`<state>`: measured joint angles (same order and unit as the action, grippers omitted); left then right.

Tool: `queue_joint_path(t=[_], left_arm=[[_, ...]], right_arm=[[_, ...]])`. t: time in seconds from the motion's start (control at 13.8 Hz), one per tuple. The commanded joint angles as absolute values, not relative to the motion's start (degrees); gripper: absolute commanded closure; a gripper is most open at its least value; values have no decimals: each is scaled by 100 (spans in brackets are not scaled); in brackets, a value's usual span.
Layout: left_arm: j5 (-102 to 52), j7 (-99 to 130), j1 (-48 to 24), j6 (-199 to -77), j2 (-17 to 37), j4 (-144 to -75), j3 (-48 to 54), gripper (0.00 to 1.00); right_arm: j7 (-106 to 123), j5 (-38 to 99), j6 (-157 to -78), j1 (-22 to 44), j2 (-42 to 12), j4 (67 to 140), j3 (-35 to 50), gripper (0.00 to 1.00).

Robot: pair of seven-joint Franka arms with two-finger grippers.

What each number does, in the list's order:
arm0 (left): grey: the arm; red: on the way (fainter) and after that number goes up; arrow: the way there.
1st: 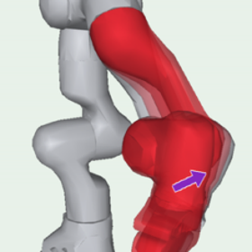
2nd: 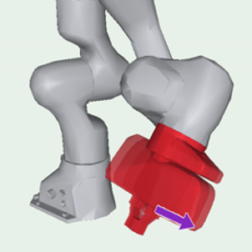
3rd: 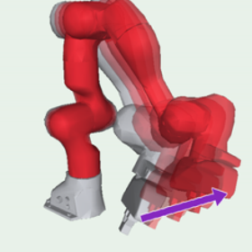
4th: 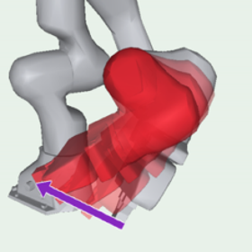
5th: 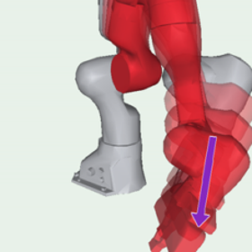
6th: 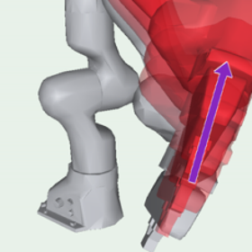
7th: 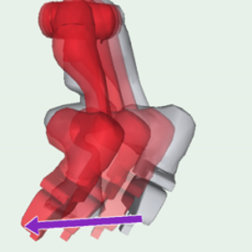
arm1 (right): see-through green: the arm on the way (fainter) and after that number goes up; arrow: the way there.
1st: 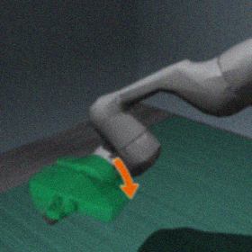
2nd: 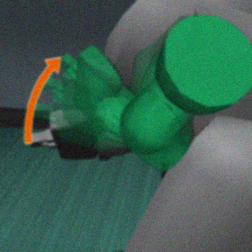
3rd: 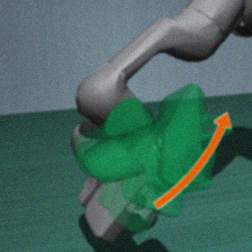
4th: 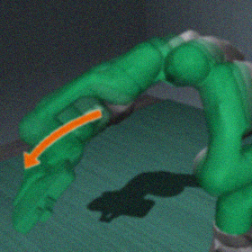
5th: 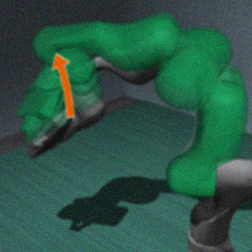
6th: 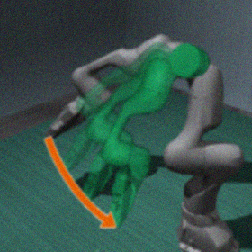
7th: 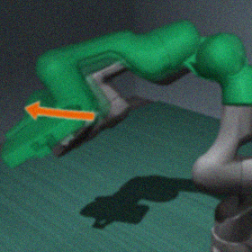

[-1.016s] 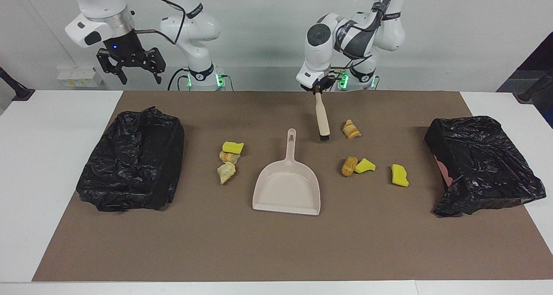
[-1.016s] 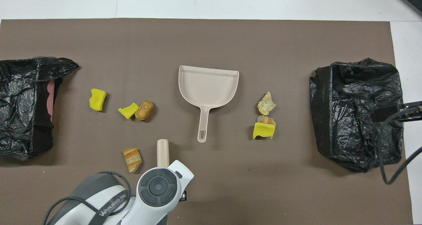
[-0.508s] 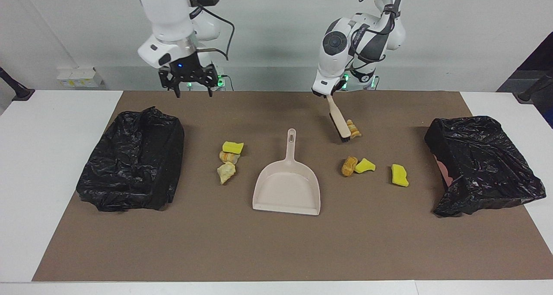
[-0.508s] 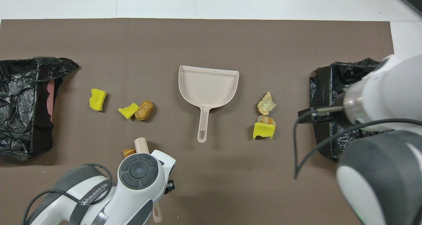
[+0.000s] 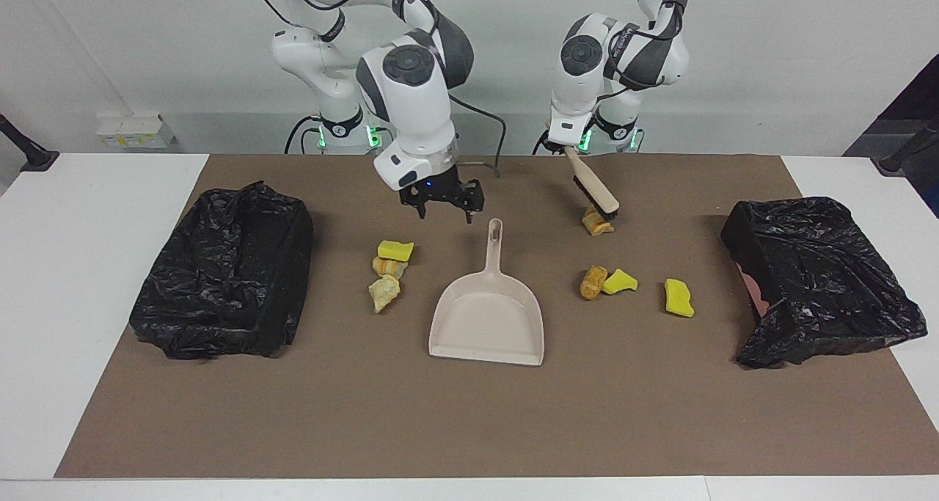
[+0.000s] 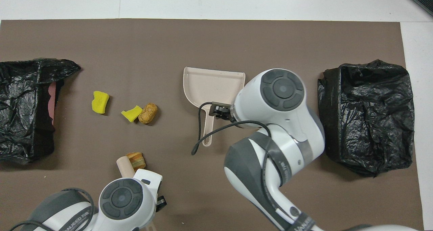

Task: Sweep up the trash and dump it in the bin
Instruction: 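Move the brush toward the pieces while the right gripper grasps the dustpan, then reach the brush past the sponges and bread with the left gripper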

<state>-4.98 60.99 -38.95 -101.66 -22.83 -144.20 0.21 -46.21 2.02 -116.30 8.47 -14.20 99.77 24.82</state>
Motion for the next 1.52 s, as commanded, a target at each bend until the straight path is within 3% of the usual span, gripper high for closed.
queue_joint_path(t=[0.0,0.15,0.44,0.87,0.94,1.02,1.09,1.16,1.45], left_arm=[[-641,5689,-3648,-10537,-2593,-14879,62,100],[-694,5320,-3350,-10871,-2523,-14994,62,100],[-958,4071,-2681,-11722,-1874,-14898,62,100],[-941,2991,-2470,-12251,-1038,-14046,44,100],[-888,2797,-2348,-12208,-907,-13854,35,100],[-809,2725,-2286,-12138,-783,-13651,35,100],[-669,2707,-2276,-12033,-730,-13510,35,100],[-564,2629,-2242,-11876,-738,-13361,35,100],[-519,1437,-1514,-11110,-703,-12622,35,100]], right_arm=[[-5157,203,-12013,1062,-1923,9835,2610,0],[-5221,185,-12163,1247,-2196,9835,2610,0],[-5221,-245,-12366,1327,-2504,9852,2610,0],[-5212,-685,-12655,1327,-2487,10159,2610,0],[-5212,-694,-12665,1327,-2487,10169,2610,15],[-5212,-712,-12656,1327,-2479,10178,2610,43],[-5221,-712,-12648,1327,-2470,10195,2610,78],[-5316,-712,-12569,1336,-2461,10178,2610,100],[-5328,-817,-12234,1336,-2470,10011,2645,100]])
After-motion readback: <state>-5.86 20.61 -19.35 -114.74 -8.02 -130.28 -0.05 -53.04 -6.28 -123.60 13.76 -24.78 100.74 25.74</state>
